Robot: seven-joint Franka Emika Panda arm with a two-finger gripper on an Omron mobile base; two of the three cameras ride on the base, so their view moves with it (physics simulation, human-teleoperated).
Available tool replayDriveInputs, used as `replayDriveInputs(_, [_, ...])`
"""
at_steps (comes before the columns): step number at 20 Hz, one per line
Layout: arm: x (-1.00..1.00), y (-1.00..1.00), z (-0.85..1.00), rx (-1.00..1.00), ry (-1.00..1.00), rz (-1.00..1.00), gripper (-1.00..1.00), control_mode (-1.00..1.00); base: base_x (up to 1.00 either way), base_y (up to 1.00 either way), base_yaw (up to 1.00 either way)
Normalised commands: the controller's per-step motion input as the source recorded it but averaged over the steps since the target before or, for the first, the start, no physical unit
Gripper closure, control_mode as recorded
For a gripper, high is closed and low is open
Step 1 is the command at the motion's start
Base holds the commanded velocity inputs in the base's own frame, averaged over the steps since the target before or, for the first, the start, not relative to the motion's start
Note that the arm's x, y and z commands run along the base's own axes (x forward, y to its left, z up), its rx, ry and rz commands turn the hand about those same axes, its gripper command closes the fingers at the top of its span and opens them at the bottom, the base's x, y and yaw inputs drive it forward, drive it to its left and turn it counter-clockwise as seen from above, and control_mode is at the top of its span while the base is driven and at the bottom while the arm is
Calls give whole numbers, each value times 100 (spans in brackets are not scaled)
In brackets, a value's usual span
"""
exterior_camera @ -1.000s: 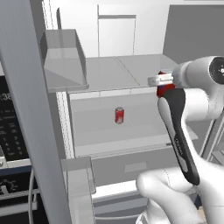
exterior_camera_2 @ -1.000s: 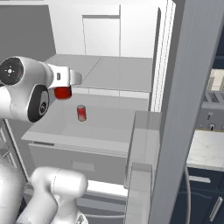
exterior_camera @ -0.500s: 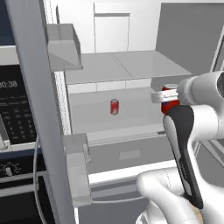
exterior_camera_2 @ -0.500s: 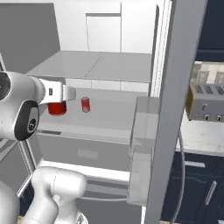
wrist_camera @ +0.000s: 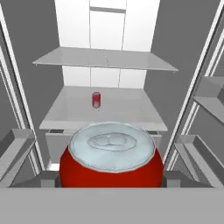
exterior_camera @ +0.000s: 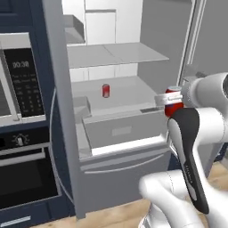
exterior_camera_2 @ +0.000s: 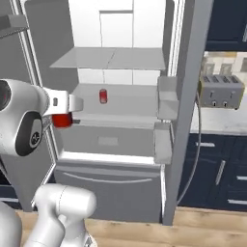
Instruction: Open the fridge, grab two sodas, and place both sodas inside the bowl with ice on the dining counter.
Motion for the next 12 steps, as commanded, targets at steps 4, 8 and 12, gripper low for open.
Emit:
replayDriveInputs(4, [0,0,0,0,0,0,100,100,-91,53,-29])
replayDriveInputs(8, [0,0,0,0,0,0,100,100,-100,29,-28])
replayDriveInputs(12, [0,0,0,0,0,0,100,100,-89,9,-40])
